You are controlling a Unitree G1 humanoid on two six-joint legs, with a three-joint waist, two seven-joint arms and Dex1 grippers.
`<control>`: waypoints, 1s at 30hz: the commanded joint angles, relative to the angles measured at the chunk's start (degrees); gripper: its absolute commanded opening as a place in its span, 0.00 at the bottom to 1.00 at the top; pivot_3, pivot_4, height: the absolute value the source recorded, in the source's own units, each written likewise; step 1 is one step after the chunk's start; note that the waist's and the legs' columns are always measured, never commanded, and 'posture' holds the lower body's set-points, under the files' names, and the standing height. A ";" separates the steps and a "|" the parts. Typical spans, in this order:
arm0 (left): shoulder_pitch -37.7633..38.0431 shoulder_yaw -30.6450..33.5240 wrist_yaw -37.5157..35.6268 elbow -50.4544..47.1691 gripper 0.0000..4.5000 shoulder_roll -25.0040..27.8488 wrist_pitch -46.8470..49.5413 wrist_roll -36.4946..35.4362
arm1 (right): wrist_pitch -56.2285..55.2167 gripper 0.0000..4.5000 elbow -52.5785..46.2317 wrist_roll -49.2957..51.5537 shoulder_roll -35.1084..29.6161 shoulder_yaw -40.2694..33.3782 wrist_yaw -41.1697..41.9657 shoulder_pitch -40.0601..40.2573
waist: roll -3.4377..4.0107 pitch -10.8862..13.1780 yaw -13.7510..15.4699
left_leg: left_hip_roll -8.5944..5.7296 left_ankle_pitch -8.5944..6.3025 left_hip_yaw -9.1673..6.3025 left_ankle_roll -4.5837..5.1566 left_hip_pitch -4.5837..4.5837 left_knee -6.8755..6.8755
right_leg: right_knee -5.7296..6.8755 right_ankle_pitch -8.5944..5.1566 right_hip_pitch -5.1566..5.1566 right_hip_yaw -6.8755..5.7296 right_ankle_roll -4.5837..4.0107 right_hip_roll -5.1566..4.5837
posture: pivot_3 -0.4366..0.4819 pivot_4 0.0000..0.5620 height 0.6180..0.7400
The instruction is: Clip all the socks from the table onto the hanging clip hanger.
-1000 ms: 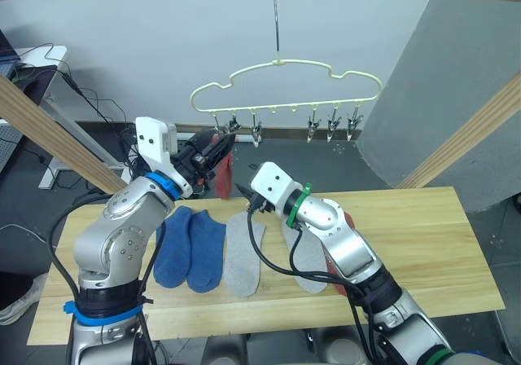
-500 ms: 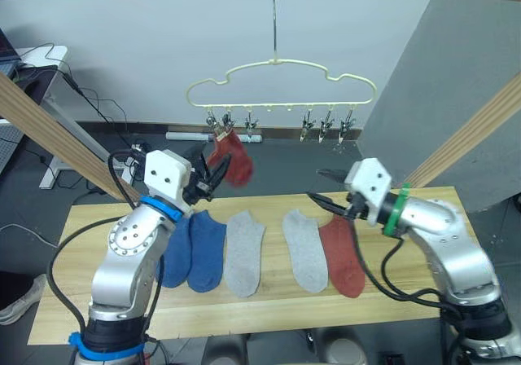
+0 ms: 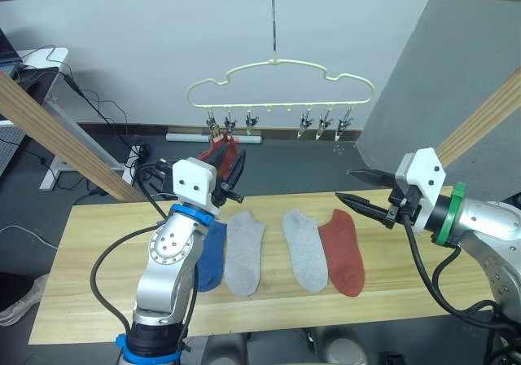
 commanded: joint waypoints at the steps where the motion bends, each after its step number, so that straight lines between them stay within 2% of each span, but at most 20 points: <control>1: -0.51 0.17 1.17 -0.12 0.36 -0.92 -1.93 1.06 | -0.08 0.56 -2.23 1.80 -1.02 -1.44 -0.91 0.21 | 0.00 0.00 0.00 | 0.00 0.00 0.00 0.00 0.00 0.00 | 0.00 0.00 0.00 0.00 0.00 0.00 | 0.23 0.49 1.00; 10: -4.11 2.59 1.99 3.55 0.36 -2.45 -1.31 -0.68 | -0.34 0.56 -1.73 3.15 -2.11 -0.95 -2.30 -0.22 | -0.02 0.01 0.01 | -0.01 0.00 -0.01 0.00 -0.02 0.03 | -0.03 0.00 0.02 -0.02 0.00 0.02 | 0.22 0.50 1.00; 11: -4.56 2.64 1.95 3.98 0.44 -2.48 -1.29 -0.71 | -0.38 0.56 -1.72 3.26 -2.22 -0.91 -2.38 -0.19 | -0.02 0.01 0.01 | -0.01 0.00 -0.01 0.00 -0.02 0.03 | -0.04 0.00 0.01 -0.02 0.00 0.02 | 0.22 0.50 1.00; 15: -5.96 2.38 2.21 4.95 0.66 -2.44 -1.08 -0.23 | -0.62 0.56 -1.50 3.56 -2.64 -0.80 -2.65 -0.21 | -0.03 0.02 0.01 | -0.01 0.00 -0.02 0.01 -0.02 0.04 | -0.03 0.00 0.02 -0.03 0.01 0.03 | 0.22 0.50 1.00; 20: -6.99 2.18 2.03 4.98 0.66 -2.82 -0.36 -0.83 | -0.80 0.56 -1.34 3.85 -3.06 -0.99 -2.84 -0.09 | -0.03 0.02 0.01 | -0.01 0.00 -0.02 0.00 -0.03 0.04 | -0.06 0.00 0.02 -0.03 0.01 0.03 | 0.22 0.50 1.00; 23: -6.97 2.28 2.26 4.90 0.52 -3.04 -0.65 -0.60 | -0.76 0.56 -1.33 4.04 -3.22 -0.98 -2.98 -0.04 | -0.04 0.02 0.01 | -0.01 0.00 -0.01 0.01 -0.03 0.04 | -0.07 0.00 0.03 -0.02 0.01 0.03 | 0.22 0.50 1.00; 26: -6.94 2.28 2.47 4.95 0.34 -3.07 -0.42 -0.14 | -0.70 0.56 -1.27 4.09 -3.37 -0.94 -3.04 -0.01 | -0.04 0.02 0.01 | 0.00 0.00 -0.02 0.00 -0.03 0.04 | -0.07 0.00 0.02 -0.03 0.01 0.03 | 0.22 0.51 1.00; 30: -7.39 2.43 2.68 5.81 0.34 -3.23 -0.48 0.03 | -0.61 0.56 -1.20 4.19 -3.36 -0.86 -3.19 -0.10 | -0.04 0.02 0.01 | -0.01 0.00 -0.01 0.00 -0.03 0.04 | -0.08 0.00 0.03 -0.02 0.01 0.03 | 0.22 0.51 1.00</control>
